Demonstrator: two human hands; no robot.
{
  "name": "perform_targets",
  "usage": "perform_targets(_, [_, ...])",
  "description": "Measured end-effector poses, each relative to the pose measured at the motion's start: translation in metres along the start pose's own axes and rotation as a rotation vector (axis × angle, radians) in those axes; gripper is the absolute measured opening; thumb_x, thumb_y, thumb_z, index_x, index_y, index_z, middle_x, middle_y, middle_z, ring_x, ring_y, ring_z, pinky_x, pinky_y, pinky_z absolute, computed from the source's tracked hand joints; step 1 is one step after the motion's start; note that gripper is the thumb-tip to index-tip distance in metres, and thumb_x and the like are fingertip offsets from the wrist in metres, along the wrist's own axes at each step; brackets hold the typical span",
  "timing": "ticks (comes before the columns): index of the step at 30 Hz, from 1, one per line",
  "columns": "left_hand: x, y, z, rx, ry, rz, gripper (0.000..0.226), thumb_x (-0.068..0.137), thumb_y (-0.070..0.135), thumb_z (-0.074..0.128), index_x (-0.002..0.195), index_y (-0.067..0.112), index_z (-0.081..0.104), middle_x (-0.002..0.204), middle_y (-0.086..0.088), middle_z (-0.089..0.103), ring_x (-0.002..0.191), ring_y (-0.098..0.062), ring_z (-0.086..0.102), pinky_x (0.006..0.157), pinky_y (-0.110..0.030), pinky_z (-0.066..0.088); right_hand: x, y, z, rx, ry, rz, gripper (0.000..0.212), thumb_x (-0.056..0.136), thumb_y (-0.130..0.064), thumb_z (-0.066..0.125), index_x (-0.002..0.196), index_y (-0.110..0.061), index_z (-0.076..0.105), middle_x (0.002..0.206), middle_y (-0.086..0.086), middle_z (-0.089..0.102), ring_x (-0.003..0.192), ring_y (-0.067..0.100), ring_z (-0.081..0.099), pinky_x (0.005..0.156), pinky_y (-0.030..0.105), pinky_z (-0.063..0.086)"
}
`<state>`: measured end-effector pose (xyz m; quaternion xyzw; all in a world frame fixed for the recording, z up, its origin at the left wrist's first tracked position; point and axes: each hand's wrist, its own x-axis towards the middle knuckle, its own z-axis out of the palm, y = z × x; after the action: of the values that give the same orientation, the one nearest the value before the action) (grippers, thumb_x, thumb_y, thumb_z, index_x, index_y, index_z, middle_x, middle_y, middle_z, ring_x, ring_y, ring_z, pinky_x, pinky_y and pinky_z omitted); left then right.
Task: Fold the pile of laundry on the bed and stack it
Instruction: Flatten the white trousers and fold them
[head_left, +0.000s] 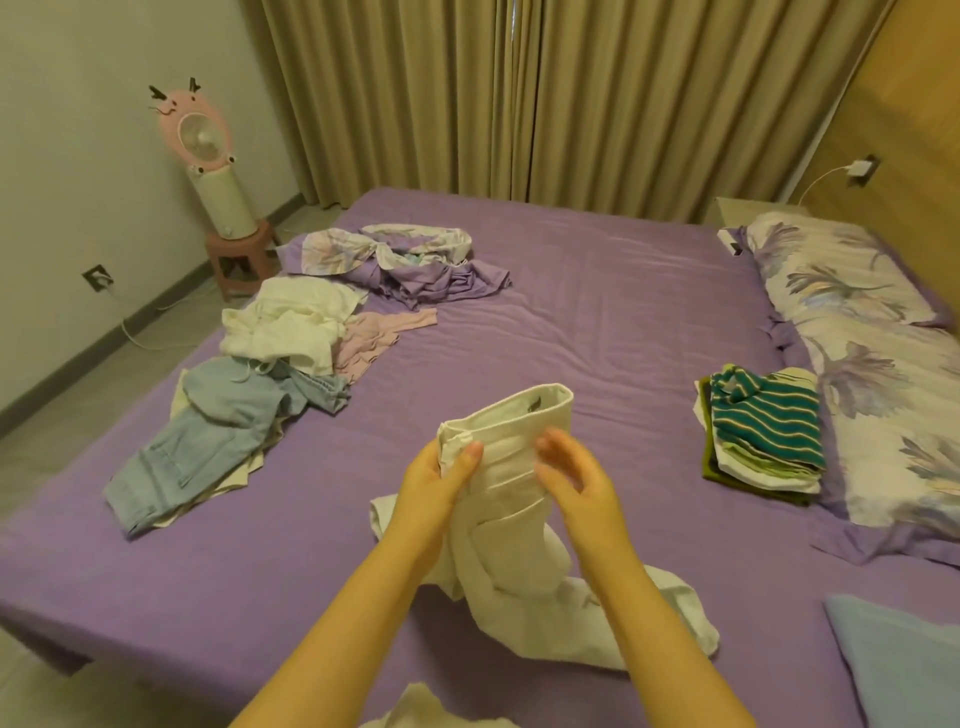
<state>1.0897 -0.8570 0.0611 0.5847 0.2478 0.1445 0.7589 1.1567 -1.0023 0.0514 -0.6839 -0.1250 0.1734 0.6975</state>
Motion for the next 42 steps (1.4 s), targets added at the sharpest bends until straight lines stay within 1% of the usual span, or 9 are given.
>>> perform_targets(5, [0.009, 0.046, -0.012, -0.112, -0.181, 0.056, 0.033, 0.086, 0.040, 0.060, 0.111, 0.020, 0.070, 0.113, -0.010, 0.070, 0.102, -0.024, 0.068, 0.073, -0.028, 0.056, 0.038, -0.021, -0.034, -0.014, -0.152, -0.072, 0.088, 0.073, -0.046, 0.074, 0.147, -0.032, 0.027, 0.150, -0.014, 0.036, 0.134, 0.010, 0.038, 0.106, 0.031, 0.039])
perform_targets(11, [0.020, 0.099, -0.012, -0.020, -0.185, 0.108, 0.040, 0.087, 0.042, 0.058, 0.120, 0.021, 0.063, 0.114, -0.001, 0.070, 0.106, -0.023, 0.066, 0.076, -0.027, 0.056, 0.060, -0.057, -0.024, 0.057, -0.193, -0.092, 0.051, 0.060, -0.044, 0.083, 0.103, -0.025, 0.063, 0.101, -0.006, 0.073, 0.086, 0.003, 0.069, 0.065, 0.015, 0.052])
perform_targets(14, [0.023, 0.109, -0.011, 0.354, -0.066, 0.234, 0.055, 0.074, 0.056, 0.064, 0.125, 0.040, 0.051, 0.121, 0.025, 0.060, 0.115, -0.005, 0.056, 0.082, -0.017, 0.048, 0.068, -0.065, -0.009, -0.040, -0.043, -0.096, 0.049, 0.051, -0.047, 0.078, 0.090, -0.023, 0.063, 0.083, -0.009, 0.073, 0.073, 0.001, 0.067, 0.060, 0.019, 0.053])
perform_targets(18, [0.031, 0.129, -0.007, 1.121, 0.174, 0.633, 0.098, 0.068, 0.077, 0.058, 0.148, 0.032, 0.024, 0.142, 0.007, 0.039, 0.130, -0.013, 0.036, 0.109, -0.038, 0.030, 0.071, -0.074, -0.003, -0.203, -0.018, -0.205, 0.058, 0.046, -0.062, 0.084, 0.084, -0.026, 0.060, 0.078, -0.020, 0.069, 0.067, -0.003, 0.062, 0.056, 0.016, 0.049])
perform_targets(21, [0.038, 0.157, 0.019, 1.292, -0.037, 0.879, 0.099, 0.067, 0.082, 0.048, 0.149, 0.033, 0.023, 0.142, 0.010, 0.042, 0.134, -0.010, 0.034, 0.117, -0.049, 0.015, 0.071, -0.083, 0.000, -0.306, -0.069, -0.278, 0.060, 0.046, -0.072, 0.076, 0.083, -0.028, 0.057, 0.079, -0.019, 0.067, 0.067, 0.000, 0.059, 0.058, 0.025, 0.049])
perform_targets(26, [0.053, 0.163, 0.047, 0.947, -0.375, 0.470, 0.062, 0.065, 0.055, 0.077, 0.118, 0.033, 0.054, 0.108, 0.020, 0.065, 0.101, 0.001, 0.058, 0.090, -0.033, 0.048, 0.069, -0.089, -0.005, -0.287, -0.080, -0.282, 0.053, 0.045, -0.071, 0.074, 0.080, -0.036, 0.055, 0.076, -0.021, 0.066, 0.063, -0.001, 0.057, 0.050, 0.017, 0.044])
perform_targets(31, [0.057, 0.152, 0.058, 0.787, -0.326, 0.574, 0.035, 0.071, 0.035, 0.082, 0.085, 0.016, 0.056, 0.088, 0.020, 0.070, 0.079, 0.001, 0.064, 0.066, -0.021, 0.051, 0.075, -0.080, -0.031, -0.234, -0.320, -0.178, 0.052, 0.055, -0.058, 0.078, 0.095, -0.029, 0.062, 0.092, -0.003, 0.069, 0.085, 0.018, 0.065, 0.071, 0.034, 0.053])
perform_targets(35, [0.054, 0.174, 0.054, 0.734, -0.229, 0.682, 0.026, 0.070, 0.034, 0.081, 0.078, 0.025, 0.057, 0.083, 0.020, 0.070, 0.077, 0.005, 0.062, 0.064, -0.009, 0.044, 0.076, -0.062, -0.050, -0.271, -0.486, -0.040, 0.046, 0.059, -0.051, 0.078, 0.100, -0.035, 0.067, 0.100, -0.012, 0.071, 0.090, 0.007, 0.067, 0.069, 0.020, 0.052])
perform_targets(42, [0.055, 0.219, 0.017, 0.750, 0.139, 0.657, 0.034, 0.072, 0.046, 0.079, 0.085, 0.021, 0.059, 0.078, 0.012, 0.064, 0.069, 0.003, 0.058, 0.065, -0.021, 0.049, 0.070, -0.089, -0.059, -0.196, -0.326, 0.005, 0.038, 0.059, -0.054, 0.074, 0.081, -0.024, 0.071, 0.082, 0.003, 0.073, 0.069, 0.015, 0.068, 0.059, 0.024, 0.051])
